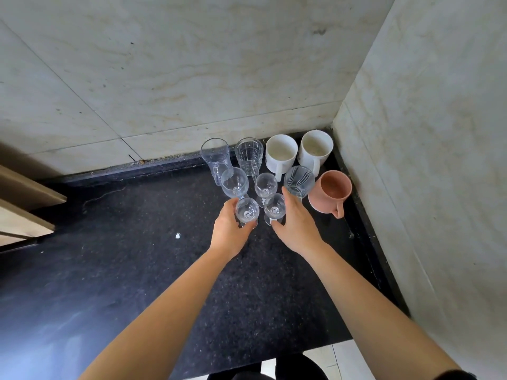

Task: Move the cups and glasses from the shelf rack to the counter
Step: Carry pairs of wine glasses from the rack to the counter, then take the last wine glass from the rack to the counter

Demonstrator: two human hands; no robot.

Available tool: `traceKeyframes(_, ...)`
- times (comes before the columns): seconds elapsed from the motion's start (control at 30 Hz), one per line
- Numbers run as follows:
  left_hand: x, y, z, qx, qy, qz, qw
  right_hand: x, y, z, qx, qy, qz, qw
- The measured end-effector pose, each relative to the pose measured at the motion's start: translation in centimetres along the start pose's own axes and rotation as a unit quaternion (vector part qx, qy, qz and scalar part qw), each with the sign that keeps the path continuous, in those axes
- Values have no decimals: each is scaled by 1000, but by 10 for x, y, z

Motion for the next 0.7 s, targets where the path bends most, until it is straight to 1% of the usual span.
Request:
traceKeyframes(0.07, -5, 8, 8, 26, -5, -1, 1000, -6, 14, -6, -7, 6, 8, 1000)
traceKeyframes(0.13, -7, 26, 24, 70, -17, 18, 997, -9, 33, -15, -26, 9, 21, 999)
traceKeyframes(0.27, -15, 96, 94, 145, -97, 107, 979, -9, 96, -58, -42, 52, 78, 995)
traceKeyframes(0.33, -26, 138, 139, 180, -156, 172, 956, -9, 135, -91, -42, 91, 128, 987)
traceKeyframes(0.4, -49, 180, 181, 214, -204, 251, 922, -17, 170, -128, -57, 136, 180, 973)
traceKeyframes(0.5, -97, 231, 222, 257, -252, 362, 860, -39, 210, -181, -57, 226, 289, 928)
traceKeyframes(0.53, -116, 244, 225, 268, -256, 394, 841, -49, 216, -196, -51, 257, 321, 910)
traceKeyframes(0.6, -158, 262, 216, 289, -243, 439, 815, -64, 211, -221, -29, 306, 352, 884)
traceKeyframes(0.63, -176, 266, 207, 300, -231, 446, 811, -70, 203, -230, -20, 322, 352, 879)
traceKeyframes(0.7, -215, 271, 177, 327, -184, 457, 806, -81, 172, -252, -4, 363, 327, 872)
Point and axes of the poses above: each hand's wrist, its own x-axis towards the middle knuckle, its own y-axis out of the back of the hand, z = x × y, the point moved 6 cm from there along x, towards the middle knuckle, and after that the axes turned 1 degree about -y, right-handed, at the moved point
